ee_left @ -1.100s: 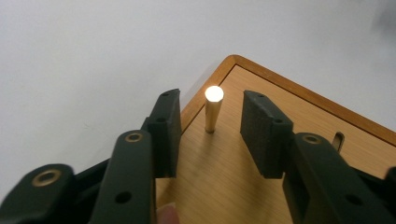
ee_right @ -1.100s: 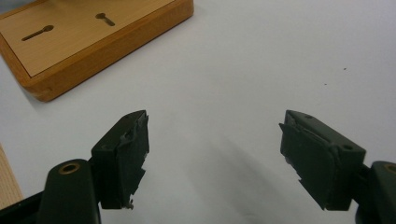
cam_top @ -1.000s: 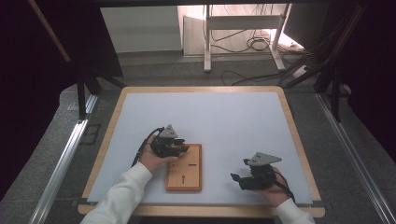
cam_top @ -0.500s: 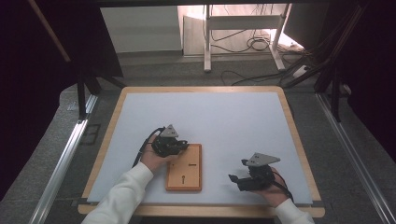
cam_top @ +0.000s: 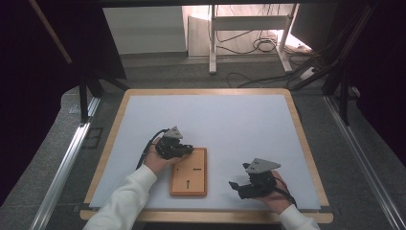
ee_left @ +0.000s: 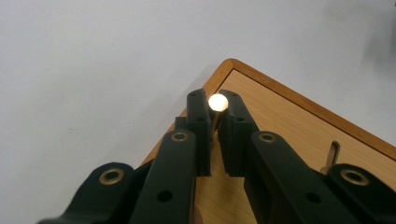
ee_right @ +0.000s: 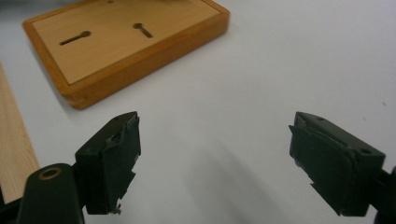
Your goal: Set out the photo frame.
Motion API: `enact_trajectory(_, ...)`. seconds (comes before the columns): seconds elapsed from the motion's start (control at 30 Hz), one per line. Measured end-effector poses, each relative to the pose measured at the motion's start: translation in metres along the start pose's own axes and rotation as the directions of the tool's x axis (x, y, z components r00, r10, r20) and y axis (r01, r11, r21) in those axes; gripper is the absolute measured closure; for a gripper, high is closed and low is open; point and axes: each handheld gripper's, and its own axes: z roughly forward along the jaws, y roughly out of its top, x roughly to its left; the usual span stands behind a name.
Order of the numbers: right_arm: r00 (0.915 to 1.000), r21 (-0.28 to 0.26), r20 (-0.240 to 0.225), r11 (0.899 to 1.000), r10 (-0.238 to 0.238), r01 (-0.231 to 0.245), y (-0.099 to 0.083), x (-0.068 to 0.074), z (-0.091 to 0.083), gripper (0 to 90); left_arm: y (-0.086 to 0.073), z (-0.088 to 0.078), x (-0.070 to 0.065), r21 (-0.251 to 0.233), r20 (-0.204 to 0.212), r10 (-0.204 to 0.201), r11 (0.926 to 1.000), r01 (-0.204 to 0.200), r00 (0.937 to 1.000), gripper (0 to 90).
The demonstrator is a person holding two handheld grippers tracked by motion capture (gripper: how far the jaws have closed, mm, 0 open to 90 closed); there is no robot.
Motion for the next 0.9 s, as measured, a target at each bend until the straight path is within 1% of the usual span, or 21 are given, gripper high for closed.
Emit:
enact_trajectory(0.03, 0.9999, 0.002, -0.002, 1.0, -0.016, 0.016, 0.002, 0.003, 0.001, 15.6, 0.0, 0.0, 0.001, 0.005, 0.001, 0.003, 1.0, -0.003, 1.0, 84.0)
enact_trajectory(0.13, 0.9991, 0.009, -0.017, 0.999, -0.04, 0.04, 0.007, 0.012, 0.006, 14.7, 0.001, 0.0, 0.002, 0.011, 0.007, 0.008, 0.9999, -0.008, 0.9999, 83.9)
enact_trajectory(0.17, 0.9987, 0.01, -0.02, 0.999, -0.047, 0.047, 0.009, 0.015, 0.007, 14.4, 0.001, 0.0, 0.002, 0.006, 0.01, -0.003, 1.0, 0.003, 1.0, 83.9)
enact_trajectory(0.37, 0.9961, 0.007, -0.044, 0.997, -0.076, 0.076, 0.016, 0.026, 0.015, 14.2, 0.002, 0.0, 0.005, 0.018, 0.034, -0.015, 0.9997, 0.015, 0.9993, 83.4)
enact_trajectory(0.43, 0.9947, 0.007, -0.054, 0.996, -0.088, 0.088, 0.018, 0.031, 0.019, 14.2, 0.002, 0.0, 0.006, 0.017, 0.047, -0.027, 0.9995, 0.026, 0.9985, 83.0)
enact_trajectory(0.5, 0.992, 0.008, -0.066, 0.994, -0.108, 0.108, 0.02, 0.036, 0.022, 14.0, 0.002, 0.0, 0.007, 0.021, 0.052, -0.03, 0.9994, 0.029, 0.9982, 82.9)
enact_trajectory(0.53, 0.992, 0.008, -0.066, 0.994, -0.108, 0.108, 0.02, 0.036, 0.022, 14.0, 0.002, 0.0, 0.007, 0.021, 0.052, -0.03, 0.9994, 0.029, 0.9982, 82.9)
enact_trajectory(0.57, 0.9885, 0.013, -0.09, 0.992, -0.121, 0.123, 0.022, 0.043, 0.028, 13.7, 0.003, -0.001, 0.008, 0.036, 0.055, -0.022, 0.9992, 0.02, 0.9983, 82.9)
enact_trajectory(0.63, 0.9859, 0.016, -0.114, 0.992, -0.122, 0.125, 0.024, 0.048, 0.031, 13.3, 0.003, 0.0, 0.008, 0.028, 0.06, -0.035, 0.999, 0.033, 0.9976, 82.8)
enact_trajectory(0.67, 0.9846, 0.016, -0.12, 0.991, -0.127, 0.13, 0.025, 0.052, 0.033, 12.9, 0.003, 0.0, 0.009, 0.034, 0.064, -0.039, 0.9987, 0.037, 0.9972, 82.8)
enact_trajectory(0.73, 0.9814, 0.018, -0.127, 0.989, -0.144, 0.147, 0.026, 0.058, 0.037, 12.4, 0.004, 0.0, 0.01, 0.033, 0.07, -0.045, 0.9985, 0.043, 0.9965, 82.6)
enact_trajectory(0.8, 0.9793, 0.022, -0.121, 0.986, -0.162, 0.166, 0.028, 0.062, 0.039, 11.6, 0.005, 0.0, 0.011, 0.041, 0.072, -0.046, 0.9982, 0.043, 0.9963, 82.7)
enact_trajectory(0.9, 0.9765, 0.022, -0.11, 0.982, -0.185, 0.189, 0.031, 0.066, 0.042, 10.7, 0.005, 0.0, 0.014, 0.044, 0.089, -0.067, 0.9971, 0.063, 0.9938, 82.8)
